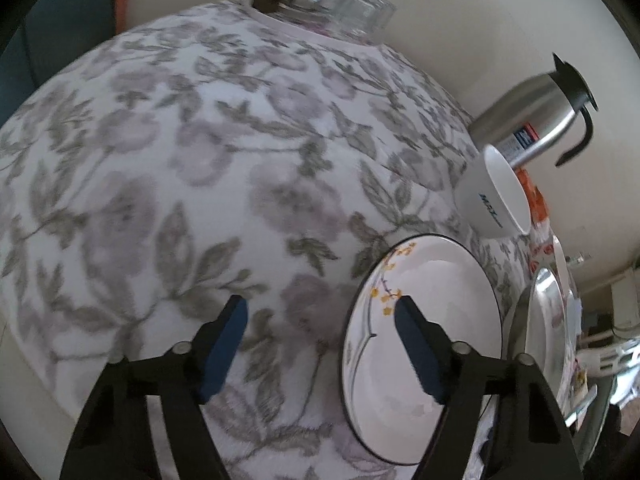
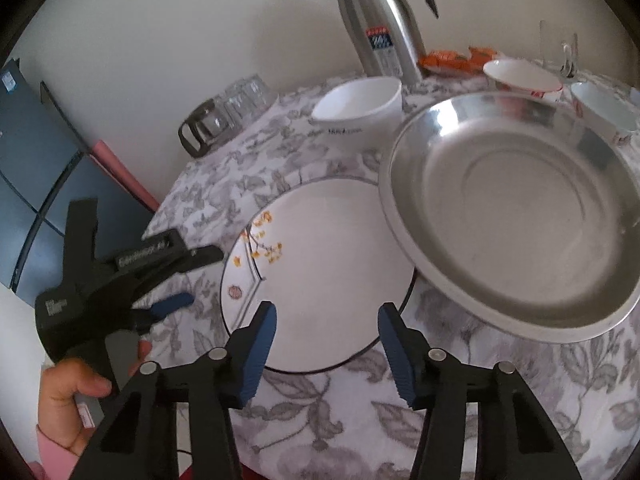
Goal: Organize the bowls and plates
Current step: 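Withdraw the right tool and move the left tool to the yellow-flower plate rim, then close the left tool on the plate rim and lift the plate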
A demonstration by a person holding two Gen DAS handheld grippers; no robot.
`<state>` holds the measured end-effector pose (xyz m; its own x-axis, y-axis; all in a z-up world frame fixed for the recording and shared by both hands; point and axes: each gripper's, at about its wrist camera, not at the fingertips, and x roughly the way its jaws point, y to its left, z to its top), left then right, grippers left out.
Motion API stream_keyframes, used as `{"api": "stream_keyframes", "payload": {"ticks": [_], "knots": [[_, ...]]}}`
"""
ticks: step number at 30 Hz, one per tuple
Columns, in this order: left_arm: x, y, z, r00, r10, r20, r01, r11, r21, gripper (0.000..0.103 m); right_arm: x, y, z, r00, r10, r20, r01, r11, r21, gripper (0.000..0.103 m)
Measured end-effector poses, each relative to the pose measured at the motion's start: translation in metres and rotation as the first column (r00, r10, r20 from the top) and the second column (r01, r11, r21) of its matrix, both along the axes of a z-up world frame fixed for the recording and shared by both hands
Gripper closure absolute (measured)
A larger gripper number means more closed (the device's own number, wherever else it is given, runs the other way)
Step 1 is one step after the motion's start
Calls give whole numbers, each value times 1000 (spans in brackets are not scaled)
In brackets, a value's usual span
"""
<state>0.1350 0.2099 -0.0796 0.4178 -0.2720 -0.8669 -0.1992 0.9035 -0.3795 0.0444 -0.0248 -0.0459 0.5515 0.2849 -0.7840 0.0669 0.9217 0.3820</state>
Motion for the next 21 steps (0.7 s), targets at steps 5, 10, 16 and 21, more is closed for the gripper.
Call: {"api": "stream_keyframes", "payload": {"ticks": [5,10,16,21], "knots": [[13,-10,-11,998,-61,-8,61,998,-13,59,6,-1,-13,999,-19,-49,17,999,-27,54],[24,-17,-13,995,-102,22,102,995,-19,74,6,-4,-14,998,-45,-46,42,997,-64,58],[35,-27,-21,989,-146,35,147,988,-49,77,8,-5,-20,994,-56,-93,48,995,-89,59],[32,-24,-20,987,-152,54,155,986,-62,81,12,-7,-31,989,-64,-135,54,995,-80,59]]}}
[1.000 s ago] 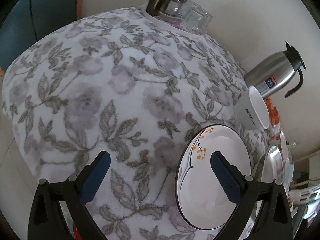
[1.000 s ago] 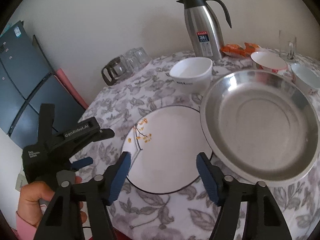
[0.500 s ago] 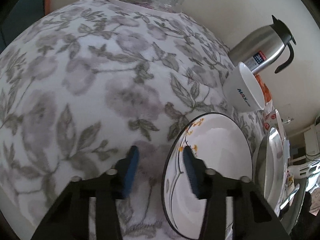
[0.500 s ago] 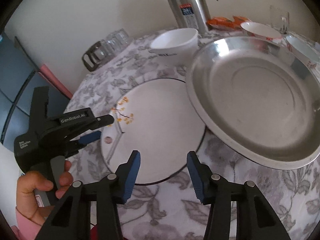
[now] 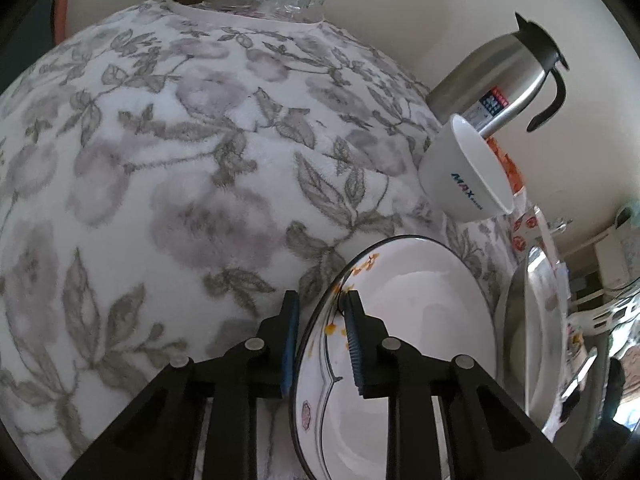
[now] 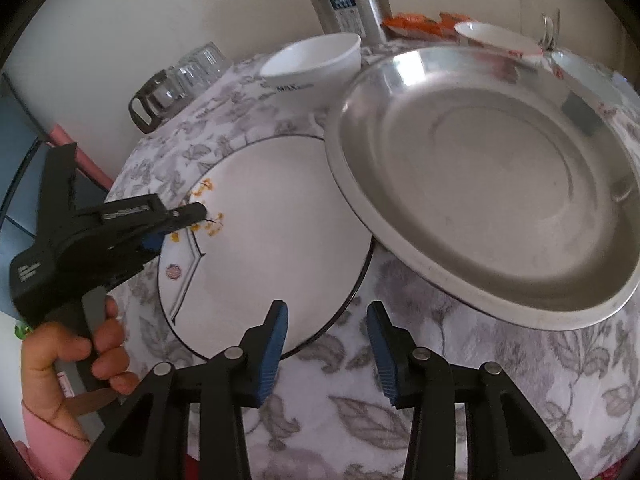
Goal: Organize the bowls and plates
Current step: 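Close the left tool on the plate rim and lift the plate, then carry the yellow-flower plate with the left tool over the steel tray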
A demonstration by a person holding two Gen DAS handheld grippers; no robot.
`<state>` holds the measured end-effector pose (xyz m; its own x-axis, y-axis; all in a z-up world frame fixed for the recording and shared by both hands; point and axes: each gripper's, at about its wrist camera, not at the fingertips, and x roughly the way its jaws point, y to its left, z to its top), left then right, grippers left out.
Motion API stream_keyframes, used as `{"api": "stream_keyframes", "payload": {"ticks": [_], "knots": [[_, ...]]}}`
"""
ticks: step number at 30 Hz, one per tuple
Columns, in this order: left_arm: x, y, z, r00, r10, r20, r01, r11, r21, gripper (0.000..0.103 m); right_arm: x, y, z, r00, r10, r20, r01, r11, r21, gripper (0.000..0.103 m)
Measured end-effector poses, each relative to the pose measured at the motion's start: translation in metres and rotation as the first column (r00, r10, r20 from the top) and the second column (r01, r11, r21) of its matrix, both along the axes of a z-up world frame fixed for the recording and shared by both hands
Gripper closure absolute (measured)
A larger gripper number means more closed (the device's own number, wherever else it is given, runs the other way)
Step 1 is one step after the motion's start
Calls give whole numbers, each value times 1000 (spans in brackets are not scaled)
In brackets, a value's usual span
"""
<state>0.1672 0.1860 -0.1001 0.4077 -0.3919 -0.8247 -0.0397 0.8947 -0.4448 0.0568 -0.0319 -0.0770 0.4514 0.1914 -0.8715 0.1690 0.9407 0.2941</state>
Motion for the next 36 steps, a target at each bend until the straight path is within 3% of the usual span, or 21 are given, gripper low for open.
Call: {"api": "stream_keyframes", "payload": {"ticks": [7,17,24,29,36], "knots": [[-14,11,6,1000,22,5,-21,998,-62,89,5,3,-2,1000,12,21,-12,1000,-13,61],[-39,55,10,988,152,-4,-152,988,-19,92,10,27,3,988,131,80,-131,991,-7,71],[-46,75,1,980,196,-16,-197,979,-50,92,24,39,-3,983,159,97,-156,987,-33,73],[-41,74,1,980,198,-5,-198,979,-52,91,34,35,-8,984,145,99,-142,989,-36,84],[-38,76,-5,976,217,4,-216,972,-90,85,40,36,-15,985,146,92,-144,989,-32,86]]}}
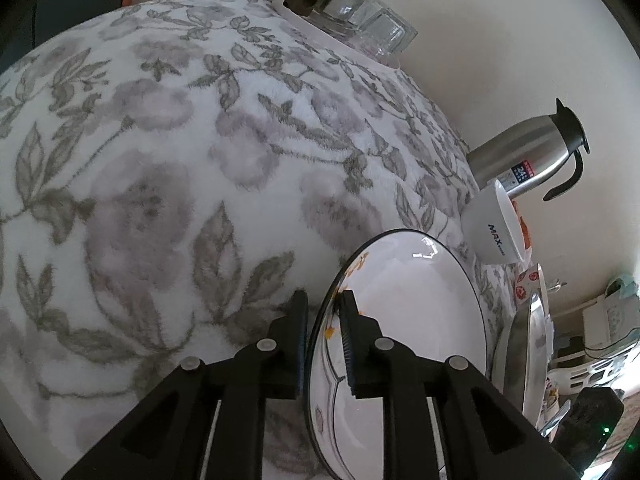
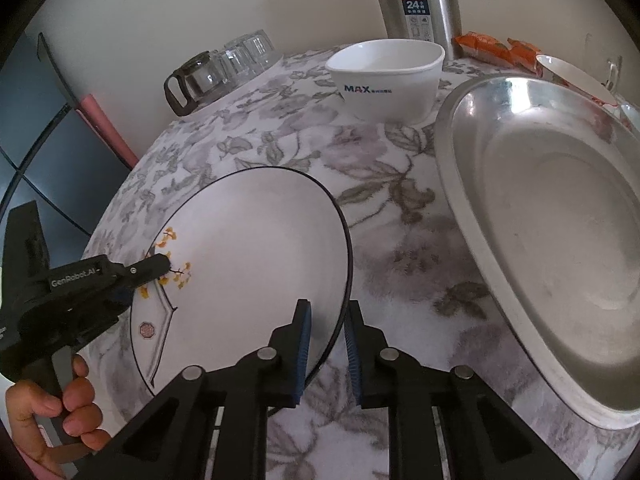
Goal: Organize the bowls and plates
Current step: 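Carry the yellow-flower plate with the left tool over the steel tray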
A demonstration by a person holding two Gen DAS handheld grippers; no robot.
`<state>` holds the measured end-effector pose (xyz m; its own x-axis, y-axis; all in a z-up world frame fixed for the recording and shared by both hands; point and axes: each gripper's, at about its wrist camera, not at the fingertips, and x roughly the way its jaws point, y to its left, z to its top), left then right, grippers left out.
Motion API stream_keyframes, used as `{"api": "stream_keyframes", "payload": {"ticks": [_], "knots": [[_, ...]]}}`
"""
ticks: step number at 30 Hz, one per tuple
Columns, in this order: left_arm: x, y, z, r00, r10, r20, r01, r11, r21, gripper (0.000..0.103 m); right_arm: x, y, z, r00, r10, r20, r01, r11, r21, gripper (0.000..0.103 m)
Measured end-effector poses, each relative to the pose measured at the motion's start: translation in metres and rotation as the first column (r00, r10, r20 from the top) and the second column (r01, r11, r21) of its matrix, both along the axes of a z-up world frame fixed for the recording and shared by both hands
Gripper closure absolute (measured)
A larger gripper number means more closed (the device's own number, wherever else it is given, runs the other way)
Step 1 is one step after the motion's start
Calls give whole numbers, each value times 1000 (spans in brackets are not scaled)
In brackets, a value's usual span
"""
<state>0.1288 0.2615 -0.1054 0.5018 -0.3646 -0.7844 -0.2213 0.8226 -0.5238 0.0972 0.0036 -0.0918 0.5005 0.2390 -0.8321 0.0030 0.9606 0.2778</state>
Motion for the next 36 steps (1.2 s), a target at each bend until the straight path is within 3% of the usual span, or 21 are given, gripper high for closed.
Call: {"api": "stream_keyframes", "payload": {"ticks": [6,17,26,36], "knots": [[-1,-9,8,1000,-22,12,21,997,78,87,0,-3,1,1000,-8,3,8,1000,21,87],[-8,-12,32,999,-22,47,16,993,121,89,-4,-13,25,999,-14,39,10,996,92,88],[-11,-35,91,987,-57,149,36,990,135,90,-15,-39,77,987,-50,151,30,990,135,88],[-3,-110,151,957,-154,245,127,984,122,90,-36,-111,135,958,-165,234,125,976,179,88]]}}
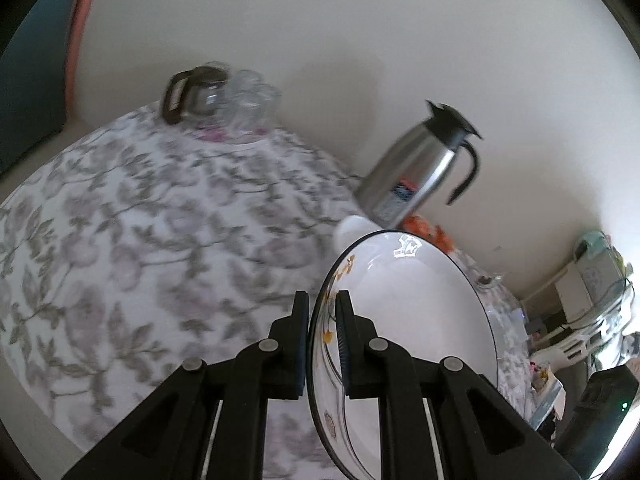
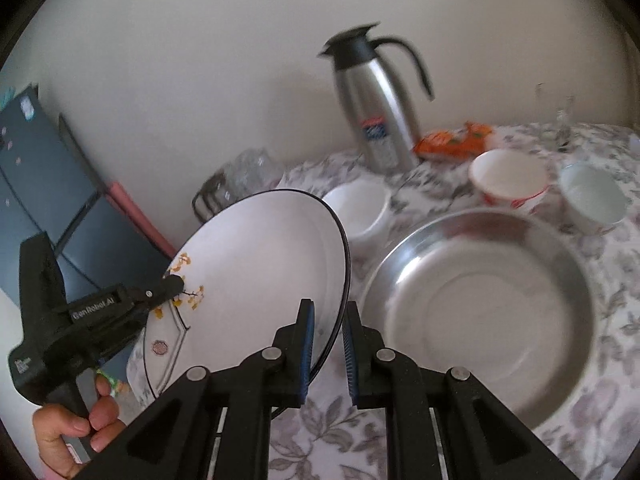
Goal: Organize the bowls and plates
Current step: 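Carry the yellow-flower plate with the left tool over the steel tray, then lower the yellow-flower plate with the left tool into the steel tray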
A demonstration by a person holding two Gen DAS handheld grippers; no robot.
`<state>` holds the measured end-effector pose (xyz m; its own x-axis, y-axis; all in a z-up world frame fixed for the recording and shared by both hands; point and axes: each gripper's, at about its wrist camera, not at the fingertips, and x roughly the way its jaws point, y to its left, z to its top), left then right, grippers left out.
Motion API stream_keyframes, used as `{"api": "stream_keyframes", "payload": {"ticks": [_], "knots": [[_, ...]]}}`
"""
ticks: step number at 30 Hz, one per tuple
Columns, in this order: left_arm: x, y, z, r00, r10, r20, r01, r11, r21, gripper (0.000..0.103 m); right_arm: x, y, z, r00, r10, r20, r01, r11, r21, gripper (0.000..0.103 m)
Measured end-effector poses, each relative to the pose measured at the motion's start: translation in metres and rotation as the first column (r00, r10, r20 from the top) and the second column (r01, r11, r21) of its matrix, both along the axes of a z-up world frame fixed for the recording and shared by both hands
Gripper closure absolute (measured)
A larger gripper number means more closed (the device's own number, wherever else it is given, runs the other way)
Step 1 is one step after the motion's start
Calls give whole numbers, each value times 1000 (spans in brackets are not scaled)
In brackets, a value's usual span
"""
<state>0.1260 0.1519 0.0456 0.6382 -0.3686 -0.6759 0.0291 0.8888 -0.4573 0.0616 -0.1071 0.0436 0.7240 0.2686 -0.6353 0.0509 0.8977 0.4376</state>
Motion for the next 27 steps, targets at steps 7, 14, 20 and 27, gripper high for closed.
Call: {"api": "stream_keyframes", "payload": {"ticks": [7,14,20,27], "knots": [[6,-57,17,997,-73,17,74,996,-46,90,-16,-53,32,995,-83,64,84,996,-19,88],[12,-112,30,989,-145,38,147,986,-77,90,-27,-104,44,984,-157,85,159,987,-19,88],[10,-148,19,980,-198,37,201,973,-118,90,-38,-138,39,975,-211,77,213,977,-26,88],[11,-167,0,977,-214,-12,208,961,-181,90,-41,-158,25,970,-242,32,243,969,-35,88]]}}
